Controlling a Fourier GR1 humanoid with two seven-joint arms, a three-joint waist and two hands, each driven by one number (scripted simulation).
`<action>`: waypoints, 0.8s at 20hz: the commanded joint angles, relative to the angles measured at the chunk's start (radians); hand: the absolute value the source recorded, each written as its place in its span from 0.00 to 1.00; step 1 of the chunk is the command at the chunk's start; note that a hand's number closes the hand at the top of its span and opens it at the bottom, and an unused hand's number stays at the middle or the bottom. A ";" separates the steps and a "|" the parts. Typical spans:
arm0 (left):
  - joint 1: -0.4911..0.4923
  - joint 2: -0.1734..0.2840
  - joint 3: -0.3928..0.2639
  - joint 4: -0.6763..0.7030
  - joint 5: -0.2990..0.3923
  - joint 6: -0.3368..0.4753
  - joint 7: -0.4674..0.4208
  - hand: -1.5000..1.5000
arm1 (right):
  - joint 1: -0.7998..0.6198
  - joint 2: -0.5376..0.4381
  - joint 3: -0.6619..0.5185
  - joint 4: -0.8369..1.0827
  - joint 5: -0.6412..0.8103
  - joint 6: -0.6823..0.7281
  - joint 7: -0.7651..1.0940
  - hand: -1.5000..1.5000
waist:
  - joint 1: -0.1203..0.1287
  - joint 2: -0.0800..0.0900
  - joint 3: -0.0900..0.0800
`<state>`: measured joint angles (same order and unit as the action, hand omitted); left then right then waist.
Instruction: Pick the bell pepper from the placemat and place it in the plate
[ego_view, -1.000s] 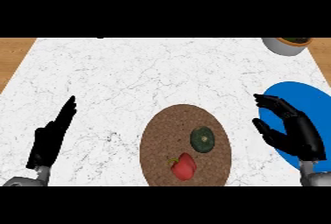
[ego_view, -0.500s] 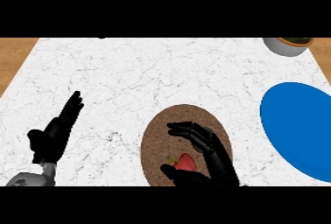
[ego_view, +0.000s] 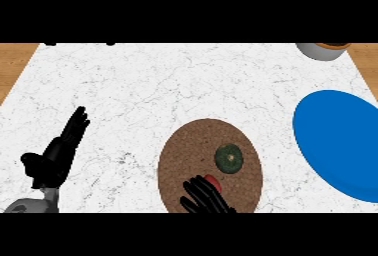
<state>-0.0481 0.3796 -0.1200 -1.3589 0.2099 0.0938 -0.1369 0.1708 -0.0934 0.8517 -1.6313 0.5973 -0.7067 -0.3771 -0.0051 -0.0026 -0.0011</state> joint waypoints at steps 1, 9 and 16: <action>0.003 -0.029 0.001 0.002 -0.013 0.020 0.000 0.50 | 0.108 -0.090 0.011 -0.108 0.187 -0.036 0.128 0.00 | -0.009 -0.001 -0.001; 0.014 0.006 0.020 -0.006 -0.010 -0.010 0.003 0.50 | 0.150 -0.145 -0.041 -0.242 0.559 0.312 0.557 0.00 | -0.009 -0.002 -0.004; 0.031 -0.011 0.032 0.013 -0.028 -0.033 -0.036 0.50 | 0.150 -0.047 0.026 -0.319 0.660 0.579 0.783 0.00 | 0.005 0.002 0.000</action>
<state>-0.0379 0.3592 -0.1022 -1.3371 0.1839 0.0806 -0.1616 0.3246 -0.1867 0.8604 -1.9369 1.2042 -0.2463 0.2902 -0.0072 -0.0018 -0.0022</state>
